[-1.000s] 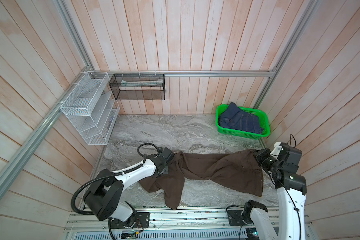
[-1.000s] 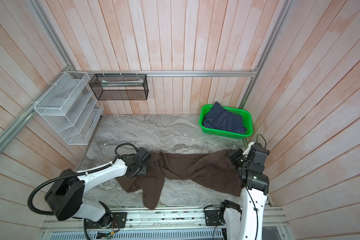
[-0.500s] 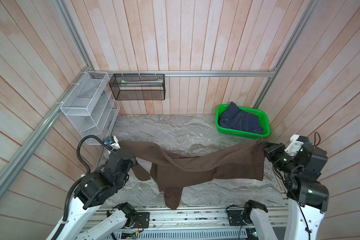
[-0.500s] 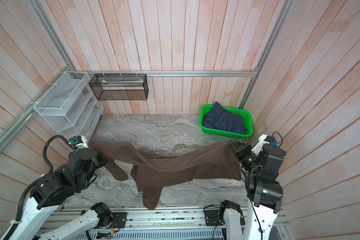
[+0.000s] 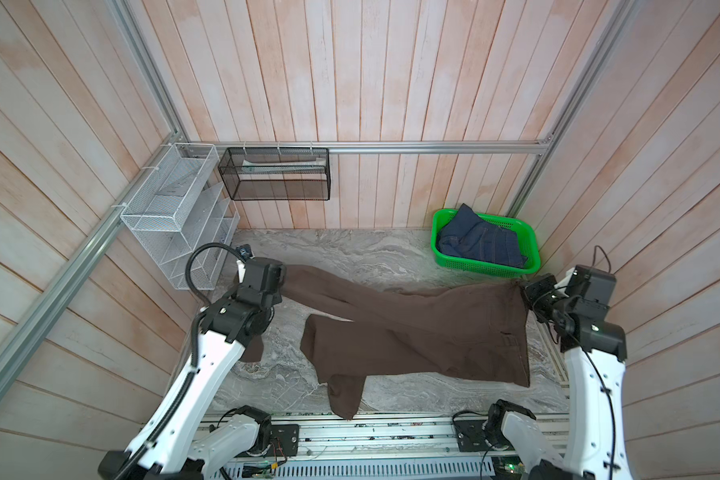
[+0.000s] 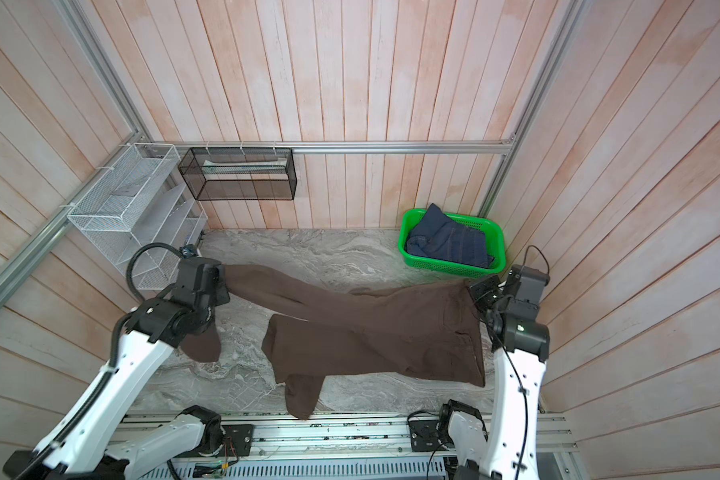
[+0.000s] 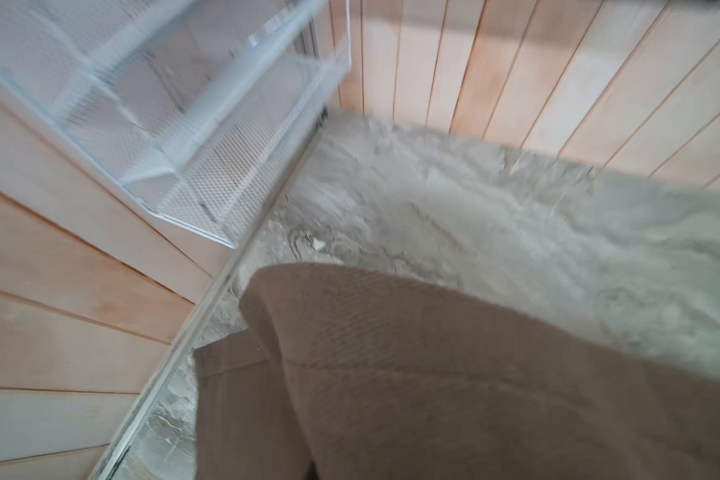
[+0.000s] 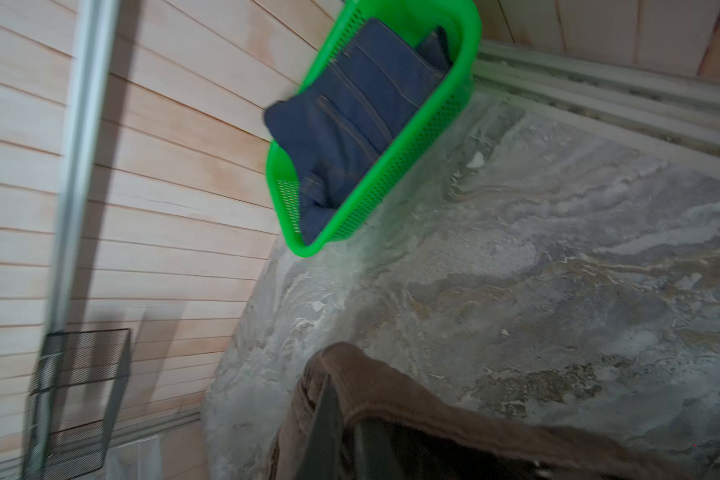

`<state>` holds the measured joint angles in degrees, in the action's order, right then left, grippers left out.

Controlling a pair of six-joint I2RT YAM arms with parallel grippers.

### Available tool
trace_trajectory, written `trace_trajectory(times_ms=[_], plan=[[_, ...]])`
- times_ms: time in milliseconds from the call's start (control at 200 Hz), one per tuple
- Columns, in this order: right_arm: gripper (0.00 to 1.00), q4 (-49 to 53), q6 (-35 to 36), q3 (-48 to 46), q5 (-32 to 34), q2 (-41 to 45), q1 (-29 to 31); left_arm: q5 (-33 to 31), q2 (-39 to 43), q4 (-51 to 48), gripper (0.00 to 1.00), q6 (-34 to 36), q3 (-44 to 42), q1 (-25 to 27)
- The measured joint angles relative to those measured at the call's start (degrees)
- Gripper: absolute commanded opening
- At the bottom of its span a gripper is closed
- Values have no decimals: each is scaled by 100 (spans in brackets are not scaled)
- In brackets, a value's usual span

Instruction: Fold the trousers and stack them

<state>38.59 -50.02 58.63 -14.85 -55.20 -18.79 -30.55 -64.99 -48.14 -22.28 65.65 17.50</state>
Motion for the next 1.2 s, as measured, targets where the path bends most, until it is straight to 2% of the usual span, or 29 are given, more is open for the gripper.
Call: trace_trajectory(times_ms=[115,245,540,580,680,735,840,1010,1115,1200], plan=[[0,-184,7,-474,103,-323,7,603,-863,413,1,223,-133,-72],[0,-573,11,-487,212,-520,7,944,-1491,732,4,398,52,-92],[0,-1117,74,461,444,-1808,13,1266,-3143,883,13,796,1786,-330],[0,-1178,81,651,466,-2052,13,1307,-3477,874,18,850,2131,-361],[0,-1338,118,1119,535,-2675,17,1421,-4291,800,42,979,2988,-402],[7,-1384,142,1362,579,-2997,17,1467,-4693,704,51,920,3429,-409],[20,-1467,203,1733,651,-3534,17,1545,-5265,501,59,951,4013,-409],[40,-1440,345,2011,693,-3873,15,1574,-5012,247,65,942,3873,-402],[48,-1272,485,2041,772,-3709,17,1589,-4105,238,67,907,3134,-352],[50,-1016,619,2037,841,-3383,17,1685,-3139,254,69,793,2341,-219]])
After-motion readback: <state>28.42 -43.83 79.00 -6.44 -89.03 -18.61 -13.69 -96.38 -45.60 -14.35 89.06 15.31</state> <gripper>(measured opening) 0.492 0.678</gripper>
